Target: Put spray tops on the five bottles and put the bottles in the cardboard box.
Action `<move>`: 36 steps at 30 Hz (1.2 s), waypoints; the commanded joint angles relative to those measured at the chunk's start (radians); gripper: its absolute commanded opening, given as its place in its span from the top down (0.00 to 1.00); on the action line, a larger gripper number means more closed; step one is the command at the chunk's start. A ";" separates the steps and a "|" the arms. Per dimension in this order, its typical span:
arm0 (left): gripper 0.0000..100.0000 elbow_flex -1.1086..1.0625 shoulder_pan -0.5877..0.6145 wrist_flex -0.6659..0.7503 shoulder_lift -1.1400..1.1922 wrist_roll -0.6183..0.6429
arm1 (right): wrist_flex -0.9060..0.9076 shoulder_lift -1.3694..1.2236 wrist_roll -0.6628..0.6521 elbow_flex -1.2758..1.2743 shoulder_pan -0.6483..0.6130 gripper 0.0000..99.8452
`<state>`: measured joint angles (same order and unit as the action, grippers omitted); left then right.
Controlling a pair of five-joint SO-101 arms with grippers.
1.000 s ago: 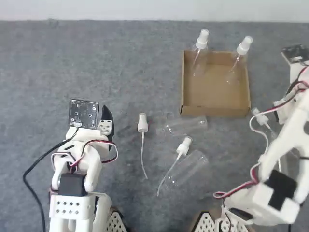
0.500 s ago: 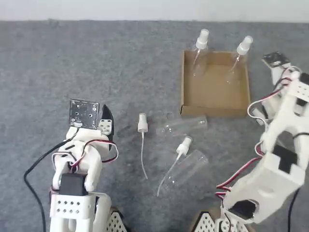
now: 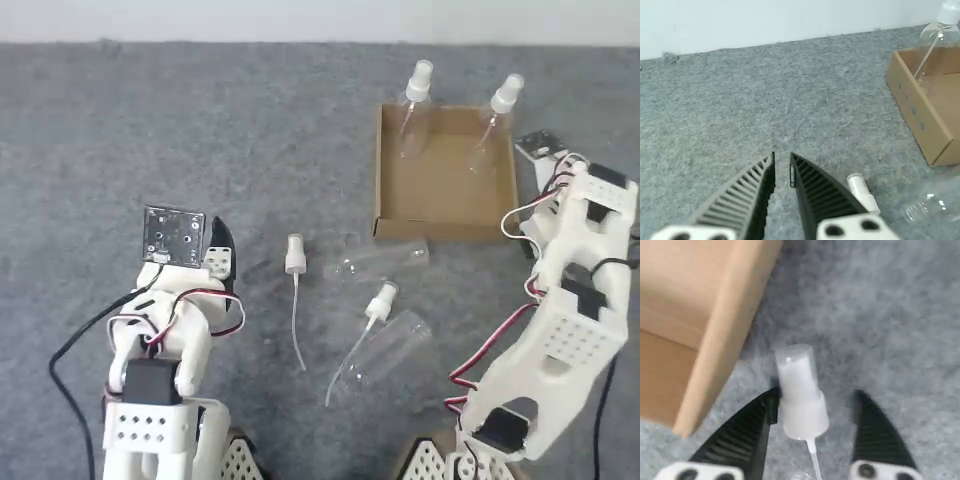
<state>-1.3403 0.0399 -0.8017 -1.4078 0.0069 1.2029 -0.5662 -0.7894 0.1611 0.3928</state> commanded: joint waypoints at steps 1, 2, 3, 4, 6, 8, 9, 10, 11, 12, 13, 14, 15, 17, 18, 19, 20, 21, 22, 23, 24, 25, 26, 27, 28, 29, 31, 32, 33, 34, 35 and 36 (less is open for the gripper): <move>0.96 0.007 -0.006 0.028 0.012 0.011 | -0.010 0.013 -0.006 0.012 0.005 0.93; 0.96 0.007 -0.006 0.028 0.012 0.011 | -0.010 0.013 -0.006 0.015 0.013 0.94; 0.96 0.007 -0.006 0.028 0.012 0.011 | -0.007 0.013 -0.006 0.031 0.022 0.95; 0.96 0.007 -0.006 0.028 0.012 0.011 | 0.001 0.013 -0.003 0.051 0.038 0.96; 0.96 0.007 -0.008 0.028 0.012 0.011 | 0.016 0.012 0.032 0.103 0.068 0.97; 0.96 0.007 -0.028 0.023 0.012 0.011 | 0.059 0.012 0.081 0.184 0.099 0.98; 0.96 0.007 -0.037 0.021 0.012 0.011 | 0.090 0.012 0.100 0.232 0.111 0.99; 0.96 0.005 -0.041 0.021 0.012 0.011 | 0.127 0.012 0.110 0.285 0.122 1.00; 0.96 0.002 -0.043 0.021 0.012 0.011 | 0.162 0.012 0.117 0.334 0.130 1.00; 0.96 -0.004 -0.044 0.025 0.012 0.011 | 0.200 0.012 0.120 0.388 0.133 0.99; 0.96 -0.005 -0.046 0.026 0.012 0.011 | 0.240 0.012 0.121 0.443 0.133 0.99; 0.96 -0.005 -0.048 0.026 0.012 0.011 | 0.277 0.012 0.121 0.493 0.134 0.99; 0.96 -0.005 -0.048 0.026 0.012 0.011 | 0.314 0.012 0.123 0.545 0.131 0.99; 0.96 -0.005 -0.048 0.026 0.012 0.011 | 0.392 0.013 0.123 0.655 0.124 0.99; 0.96 -0.005 -0.048 0.026 0.012 0.011 | 0.435 0.013 0.123 0.715 0.116 0.99; 0.96 -0.005 -0.048 0.026 0.012 0.011 | 0.479 0.013 0.124 0.770 0.108 0.99; 0.96 -0.005 -0.048 0.026 0.012 0.011 | 0.526 0.013 0.124 0.825 0.099 0.99; 0.96 -0.005 -0.048 0.026 0.012 0.011 | 0.570 0.013 0.138 0.882 0.085 0.99; 0.96 -0.005 -0.048 0.026 0.012 0.011 | 0.599 0.013 0.167 0.931 0.071 0.99; 0.96 -0.005 -0.048 0.026 0.012 0.011 | 0.599 0.015 0.207 0.964 0.065 1.00; 0.96 -0.005 -0.048 0.026 0.011 0.011 | 0.596 0.018 0.247 0.985 0.059 1.00; 0.96 -0.005 -0.048 0.025 0.011 0.011 | 0.596 0.028 0.275 0.994 0.051 1.00; 0.96 -0.005 -0.048 0.025 0.011 0.011 | 0.596 0.039 0.295 0.993 0.036 1.00; 0.96 -0.005 -0.048 0.025 0.011 0.011 | 0.598 0.051 0.311 0.977 0.021 1.00; 0.96 -0.005 -0.048 0.025 0.011 0.011 | 0.598 0.068 0.328 0.954 0.005 1.00; 0.96 -0.007 -0.048 0.026 0.011 0.011 | 0.598 0.090 0.348 0.924 -0.016 1.00; 0.96 -0.008 -0.048 0.028 0.008 0.011 | 0.598 0.143 0.379 0.845 -0.067 1.00; 0.96 -0.008 -0.048 0.028 0.006 0.011 | 0.598 0.180 0.394 0.802 -0.093 1.00; 0.96 -0.008 -0.048 0.028 0.006 0.011 | 0.598 0.222 0.413 0.760 -0.119 1.00; 0.96 -0.008 -0.048 0.028 0.006 0.011 | 0.598 0.266 0.431 0.710 -0.145 1.00; 0.96 -0.008 -0.048 0.028 0.008 0.011 | 0.598 0.315 0.448 0.660 -0.171 1.00; 0.96 -0.008 -0.048 0.028 0.008 0.011 | 0.598 0.364 0.465 0.611 -0.202 1.00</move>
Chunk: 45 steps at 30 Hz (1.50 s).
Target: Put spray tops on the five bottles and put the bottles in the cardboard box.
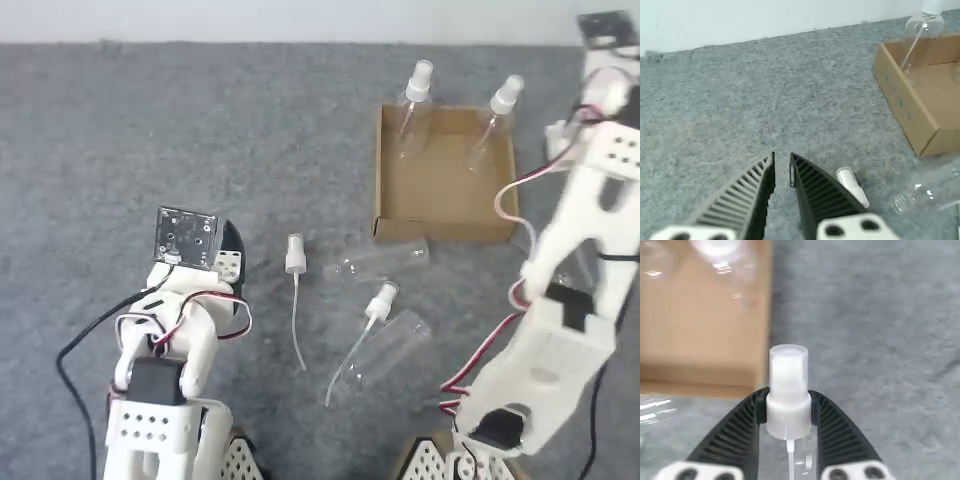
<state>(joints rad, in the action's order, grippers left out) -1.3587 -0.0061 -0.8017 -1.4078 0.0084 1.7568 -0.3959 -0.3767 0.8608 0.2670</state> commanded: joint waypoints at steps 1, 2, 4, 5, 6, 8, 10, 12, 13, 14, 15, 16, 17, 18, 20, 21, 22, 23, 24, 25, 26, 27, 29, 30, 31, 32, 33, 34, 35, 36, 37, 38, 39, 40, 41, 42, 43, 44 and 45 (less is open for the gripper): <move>0.96 0.010 -0.002 0.028 0.008 0.009 | 0.044 0.246 0.071 -0.143 -0.111 1.00; 0.96 0.010 -0.002 0.028 0.008 0.009 | 0.044 0.294 0.086 -0.193 -0.147 1.00; 0.96 0.010 -0.002 0.026 0.006 0.009 | 0.044 0.383 0.109 -0.287 -0.236 0.99; 0.96 0.010 -0.002 0.026 0.006 0.009 | 0.044 0.423 0.118 -0.328 -0.283 0.99; 0.96 0.010 -0.002 0.026 0.006 0.009 | 0.044 0.456 0.132 -0.364 -0.334 0.99; 0.96 0.010 -0.002 0.025 0.006 0.009 | 0.042 0.509 0.175 -0.425 -0.432 0.99; 0.96 0.010 -0.002 0.023 0.006 0.009 | 0.041 0.527 0.222 -0.457 -0.538 0.99; 0.96 0.012 0.000 0.023 0.006 0.009 | 0.038 0.518 0.261 -0.470 -0.636 0.99; 0.96 0.012 0.002 0.023 0.006 0.009 | 0.038 0.506 0.276 -0.470 -0.684 0.99; 0.96 0.013 0.003 0.023 0.006 0.009 | 0.036 0.490 0.292 -0.468 -0.728 0.99; 0.96 0.013 0.005 0.023 0.005 0.009 | 0.033 0.473 0.310 -0.466 -0.771 0.99; 0.96 0.013 0.006 0.023 0.005 0.009 | 0.019 0.453 0.333 -0.466 -0.814 0.99; 0.96 0.013 0.006 0.023 0.005 0.009 | 0.002 0.432 0.359 -0.466 -0.852 0.99; 0.96 0.013 0.006 0.023 0.005 0.009 | -0.024 0.406 0.379 -0.468 -0.885 0.99; 0.96 0.013 0.005 0.023 0.005 0.009 | -0.073 0.348 0.407 -0.468 -0.940 0.99; 0.96 0.013 0.005 0.023 0.005 0.009 | -0.088 0.317 0.414 -0.468 -0.961 0.99; 0.96 0.013 0.005 0.023 0.005 0.009 | -0.099 0.285 0.419 -0.468 -0.977 0.99; 0.96 0.013 0.005 0.023 0.005 0.009 | -0.108 0.252 0.419 -0.468 -0.986 0.99; 0.96 0.013 0.006 0.023 0.005 0.009 | -0.114 0.222 0.420 -0.466 -0.992 0.99; 0.96 0.013 0.006 0.025 0.005 0.009 | -0.128 0.193 0.422 -0.465 -0.993 0.99; 0.96 0.012 0.006 0.025 0.005 0.008 | -0.153 0.166 0.423 -0.465 -0.993 0.99; 0.96 0.012 0.006 0.025 0.005 0.008 | -0.177 0.140 0.439 -0.465 -0.992 0.99; 0.96 0.012 0.006 0.026 0.005 0.008 | -0.239 0.094 0.531 -0.465 -0.990 0.99; 0.96 0.012 0.006 0.026 0.005 0.008 | -0.263 0.076 0.578 -0.466 -0.990 0.99; 0.96 0.010 0.006 0.026 0.005 0.008 | -0.282 0.059 0.618 -0.466 -0.992 0.99; 0.96 0.010 0.006 0.026 0.005 0.008 | -0.298 0.042 0.652 -0.466 -0.992 0.99; 0.96 0.010 0.006 0.026 0.005 0.008 | -0.309 0.030 0.683 -0.466 -0.992 0.99; 0.96 0.010 0.006 0.026 0.005 0.008 | -0.314 0.019 0.706 -0.466 -0.990 0.99; 0.96 0.010 0.006 0.026 0.005 0.008 | -0.315 0.012 0.727 -0.466 -0.984 0.99; 0.96 0.010 0.006 0.026 0.005 0.008 | -0.320 0.007 0.749 -0.470 -0.977 0.99; 0.96 0.010 0.006 0.026 0.005 0.000 | -0.320 0.001 0.775 -0.470 -0.967 0.99; 0.96 0.010 0.005 0.026 0.005 -0.014 | -0.320 -0.004 0.801 -0.470 -0.952 0.99; 0.96 0.010 0.000 0.026 0.005 -0.023 | -0.320 -0.005 0.829 -0.470 -0.935 0.99; 0.96 0.010 0.000 0.026 0.005 -0.028 | -0.323 -0.010 0.853 -0.470 -0.920 0.99; 0.96 0.010 -0.002 0.026 0.005 -0.028 | -0.332 -0.015 0.870 -0.473 -0.908 0.99; 0.96 0.010 -0.002 0.026 0.005 -0.029 | -0.338 -0.021 0.884 -0.473 -0.900 0.99; 0.96 0.010 -0.002 0.026 0.005 -0.029 | -0.343 -0.028 0.890 -0.473 -0.897 0.99; 0.96 0.010 -0.002 0.026 0.005 -0.029 | -0.346 -0.039 0.891 -0.473 -0.895 0.99; 0.96 0.010 -0.002 0.026 0.005 -0.031 | -0.357 -0.053 0.891 -0.473 -0.897 0.99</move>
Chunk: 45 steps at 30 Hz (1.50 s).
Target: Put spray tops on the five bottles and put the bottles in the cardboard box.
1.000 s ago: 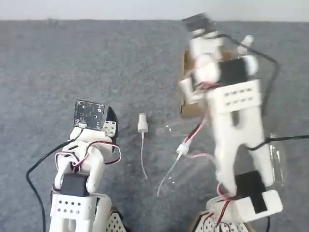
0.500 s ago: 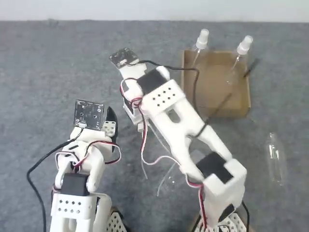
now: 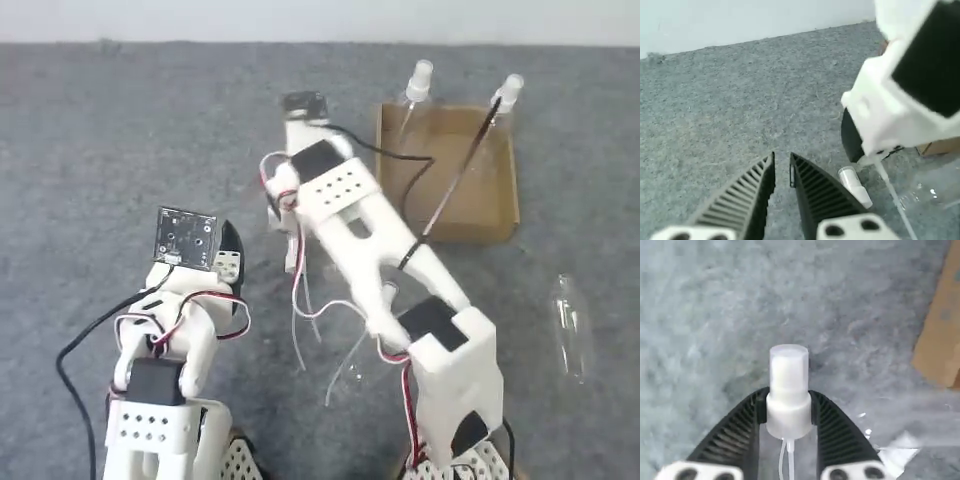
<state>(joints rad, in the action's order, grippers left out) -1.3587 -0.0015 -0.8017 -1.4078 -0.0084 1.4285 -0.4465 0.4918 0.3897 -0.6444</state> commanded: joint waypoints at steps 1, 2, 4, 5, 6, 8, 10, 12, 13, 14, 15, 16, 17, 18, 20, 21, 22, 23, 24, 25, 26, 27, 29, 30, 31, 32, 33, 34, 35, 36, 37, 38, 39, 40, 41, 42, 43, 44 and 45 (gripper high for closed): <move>0.96 0.010 -0.006 0.026 0.005 -0.014 | -0.038 -0.016 0.023 -0.002 0.012 0.99; 0.96 0.010 -0.006 0.026 0.005 -0.014 | -0.044 -0.031 0.023 -0.002 0.008 0.99; 0.96 0.010 -0.006 0.026 0.005 -0.014 | -0.051 -0.056 0.023 -0.002 0.007 0.99; 0.96 0.010 -0.006 0.026 0.005 -0.014 | -0.054 -0.064 0.023 -0.002 0.007 0.99; 0.96 0.010 -0.006 0.026 0.005 -0.014 | -0.054 -0.068 0.020 -0.002 0.007 0.99; 0.96 0.010 -0.006 0.026 0.005 -0.014 | -0.053 -0.070 0.018 0.000 0.012 0.98; 0.96 0.010 -0.006 0.026 0.005 -0.014 | -0.048 -0.071 0.018 0.000 0.012 0.93; 0.96 0.010 -0.006 0.026 0.005 -0.014 | -0.047 -0.076 0.021 0.000 0.008 0.87; 0.96 0.010 -0.006 0.026 0.005 -0.014 | -0.045 -0.077 0.021 0.000 0.008 0.85; 0.96 0.008 -0.006 0.026 0.005 -0.014 | -0.045 -0.079 0.021 0.000 0.007 0.83; 0.96 0.008 -0.006 0.026 0.005 -0.014 | -0.045 -0.079 0.021 0.000 0.007 0.83; 0.96 0.008 -0.006 0.026 0.005 -0.014 | -0.045 -0.077 0.021 0.000 0.007 0.83; 0.96 0.008 -0.006 0.026 0.005 -0.014 | -0.045 -0.076 0.021 0.000 0.008 0.83; 0.96 0.008 -0.006 0.026 0.005 -0.014 | -0.045 -0.074 0.021 0.000 0.008 0.83; 0.96 0.008 -0.006 0.026 0.005 -0.014 | -0.044 -0.071 0.018 0.000 0.010 0.83; 0.96 0.008 -0.006 0.026 0.005 -0.014 | -0.041 -0.070 0.017 0.000 0.012 0.83; 0.96 0.008 -0.006 0.026 0.005 -0.014 | -0.019 -0.065 0.017 0.008 0.012 0.83; 0.96 0.008 -0.006 0.026 0.005 -0.014 | 0.005 -0.056 0.017 0.018 0.013 0.83; 0.96 0.008 -0.006 0.026 0.005 -0.014 | 0.033 -0.041 0.017 0.031 0.013 0.83; 0.96 0.008 -0.006 0.026 0.005 -0.014 | 0.067 -0.021 0.017 0.041 0.013 0.83; 0.96 0.008 -0.006 0.026 0.005 -0.014 | 0.101 0.002 0.017 0.054 0.013 0.84; 0.96 0.008 -0.006 0.026 0.005 -0.014 | 0.125 0.030 0.014 0.060 0.013 0.86; 0.96 0.008 -0.006 0.026 0.005 -0.014 | 0.160 0.088 -0.043 0.063 0.021 0.92; 0.96 0.008 -0.006 0.026 0.005 -0.014 | 0.174 0.119 -0.101 0.063 0.030 0.95; 0.96 0.008 -0.006 0.026 0.005 -0.012 | 0.189 0.150 -0.166 0.061 0.042 0.97; 0.96 0.008 -0.006 0.026 0.006 -0.012 | 0.220 0.182 -0.221 0.060 0.062 0.99; 0.96 0.008 -0.006 0.026 0.008 -0.012 | 0.255 0.214 -0.269 0.060 0.085 1.00; 0.96 0.008 -0.006 0.026 0.008 -0.012 | 0.294 0.249 -0.310 0.060 0.107 0.99; 0.96 0.008 -0.006 0.026 0.008 -0.012 | 0.334 0.283 -0.345 0.060 0.130 0.99; 0.96 0.008 -0.006 0.026 0.008 -0.012 | 0.366 0.318 -0.381 0.058 0.157 0.99; 0.96 0.008 -0.006 0.026 0.008 -0.012 | 0.372 0.354 -0.410 0.040 0.188 0.99; 0.96 0.008 -0.006 0.026 0.008 -0.012 | 0.369 0.397 -0.431 0.003 0.228 0.99; 0.96 0.008 -0.006 0.026 0.008 -0.012 | 0.364 0.441 -0.450 -0.038 0.269 0.99; 0.96 0.008 -0.006 0.026 0.009 -0.012 | 0.361 0.481 -0.466 -0.081 0.303 0.98; 0.96 0.008 -0.008 0.026 0.009 -0.012 | 0.361 0.526 -0.494 -0.127 0.337 0.98; 0.96 0.008 -0.008 0.026 0.009 -0.012 | 0.361 0.572 -0.529 -0.181 0.369 0.98; 0.96 0.008 -0.008 0.026 0.011 -0.012 | 0.363 0.613 -0.562 -0.236 0.404 0.98; 0.96 0.008 -0.008 0.026 0.011 -0.012 | 0.361 0.656 -0.591 -0.301 0.443 0.98; 0.96 0.008 -0.008 0.026 0.011 -0.014 | 0.355 0.699 -0.618 -0.364 0.476 0.98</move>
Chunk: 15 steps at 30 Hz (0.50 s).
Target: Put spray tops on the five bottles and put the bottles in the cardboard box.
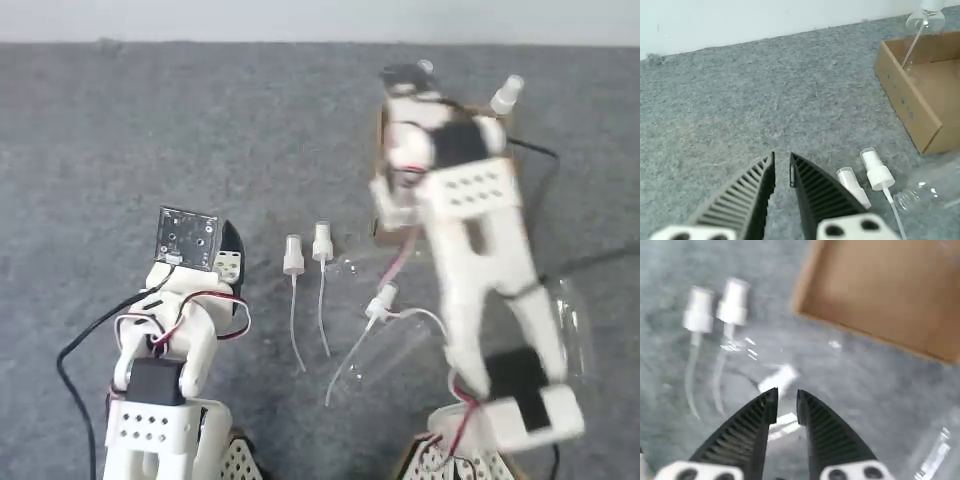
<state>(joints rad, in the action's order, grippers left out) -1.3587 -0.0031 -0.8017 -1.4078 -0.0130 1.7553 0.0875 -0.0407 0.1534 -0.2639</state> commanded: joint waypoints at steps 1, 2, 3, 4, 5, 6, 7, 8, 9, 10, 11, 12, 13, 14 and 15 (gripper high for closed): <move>0.96 0.008 -0.006 0.026 0.011 -0.009 | 0.012 0.205 -0.112 -0.193 0.133 0.98; 0.96 0.008 -0.006 0.026 0.009 -0.009 | -0.012 0.249 -0.144 -0.265 0.170 0.98; 0.96 0.008 -0.006 0.026 0.009 -0.009 | -0.041 0.289 -0.181 -0.339 0.206 0.98; 0.96 0.008 -0.006 0.026 0.009 -0.009 | -0.071 0.328 -0.216 -0.408 0.242 0.98; 0.96 0.008 -0.006 0.026 0.011 -0.009 | -0.105 0.366 -0.255 -0.482 0.280 0.98; 0.96 0.008 -0.006 0.026 0.011 -0.009 | -0.142 0.404 -0.293 -0.552 0.318 0.98; 0.96 0.008 -0.006 0.025 0.011 -0.009 | -0.176 0.440 -0.330 -0.615 0.354 0.98; 0.96 0.010 -0.006 0.020 0.012 -0.009 | -0.206 0.475 -0.365 -0.674 0.384 0.98; 0.96 0.013 -0.008 0.015 0.014 -0.009 | -0.229 0.506 -0.396 -0.724 0.409 0.98; 0.96 0.019 -0.012 -0.003 0.015 -0.009 | -0.243 0.533 -0.422 -0.767 0.426 0.98; 0.96 0.035 -0.029 -0.029 0.015 -0.009 | -0.252 0.559 -0.443 -0.804 0.443 0.98; 0.96 0.051 -0.054 -0.064 0.020 -0.015 | -0.259 0.585 -0.459 -0.836 0.458 0.98; 0.96 0.073 -0.083 -0.100 0.034 -0.037 | -0.260 0.607 -0.471 -0.867 0.476 0.98; 0.96 0.102 -0.120 -0.133 0.063 -0.069 | -0.262 0.627 -0.473 -0.898 0.498 0.98; 0.96 0.133 -0.158 -0.167 0.104 -0.103 | -0.266 0.645 -0.473 -0.930 0.518 0.98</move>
<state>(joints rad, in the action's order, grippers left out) -1.3510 -0.0598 -0.8600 -1.3970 -0.0269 1.5144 0.6460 -0.4826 -0.7258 0.1964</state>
